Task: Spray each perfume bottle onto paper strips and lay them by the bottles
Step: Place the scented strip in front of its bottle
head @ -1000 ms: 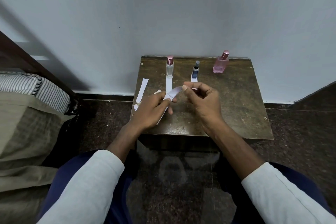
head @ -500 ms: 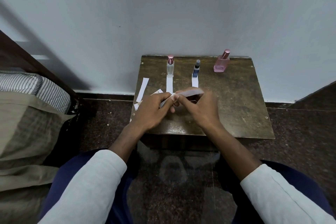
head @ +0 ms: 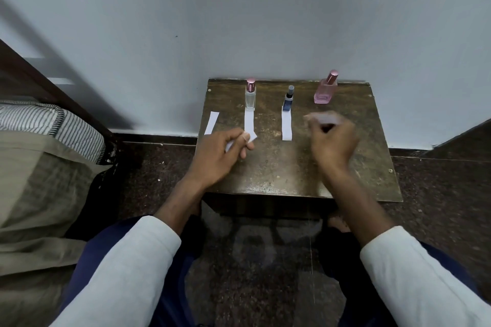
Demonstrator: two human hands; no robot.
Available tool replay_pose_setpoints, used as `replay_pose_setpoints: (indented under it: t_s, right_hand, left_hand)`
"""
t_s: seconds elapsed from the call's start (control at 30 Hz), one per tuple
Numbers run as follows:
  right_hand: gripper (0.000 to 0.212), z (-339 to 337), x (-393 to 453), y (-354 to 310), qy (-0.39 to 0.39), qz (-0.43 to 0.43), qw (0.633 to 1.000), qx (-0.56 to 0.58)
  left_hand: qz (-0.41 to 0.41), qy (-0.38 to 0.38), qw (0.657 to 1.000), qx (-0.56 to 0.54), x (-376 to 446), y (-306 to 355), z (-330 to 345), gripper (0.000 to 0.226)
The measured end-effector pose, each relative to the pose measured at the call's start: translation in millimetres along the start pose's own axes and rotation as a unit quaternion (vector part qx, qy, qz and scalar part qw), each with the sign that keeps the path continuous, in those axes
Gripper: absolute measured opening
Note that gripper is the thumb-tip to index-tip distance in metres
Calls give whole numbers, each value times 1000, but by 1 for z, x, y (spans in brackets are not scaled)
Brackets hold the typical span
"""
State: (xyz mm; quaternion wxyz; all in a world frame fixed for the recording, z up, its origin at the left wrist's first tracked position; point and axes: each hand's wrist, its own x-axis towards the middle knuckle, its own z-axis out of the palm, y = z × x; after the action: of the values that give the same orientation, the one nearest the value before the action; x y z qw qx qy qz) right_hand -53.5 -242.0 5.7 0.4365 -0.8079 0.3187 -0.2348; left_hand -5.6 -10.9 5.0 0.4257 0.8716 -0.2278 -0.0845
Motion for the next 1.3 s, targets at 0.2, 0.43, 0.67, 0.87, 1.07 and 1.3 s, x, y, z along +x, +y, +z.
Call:
replay_pose_setpoints:
  t_s: [0.2, 0.43, 0.67, 0.87, 1.07, 1.3]
  right_hand:
    - [3, 10, -16, 4, -109, -52, 993, 16]
    - [2, 18, -18, 5, -169, -60, 983, 28]
    - [6, 29, -18, 4, -209, -60, 976, 1]
    - [9, 32, -17, 0, -221, -51, 974, 19]
    - [7, 34, -14, 5, -230, 45, 970, 63]
    - [3, 25, -15, 4, -229, 17, 968, 103]
  left_hand:
    - [-86, 80, 992, -42, 3, 0, -4, 34]
    - [-96, 168, 981, 28, 9, -12, -2, 42]
    - [-82, 148, 980, 103, 24, -23, -3, 31]
    - [-92, 137, 975, 147, 28, -35, 3, 17]
    - [-107, 152, 964, 191, 27, -41, 8, 24]
    - [-64, 83, 995, -8, 30, -9, 19, 26]
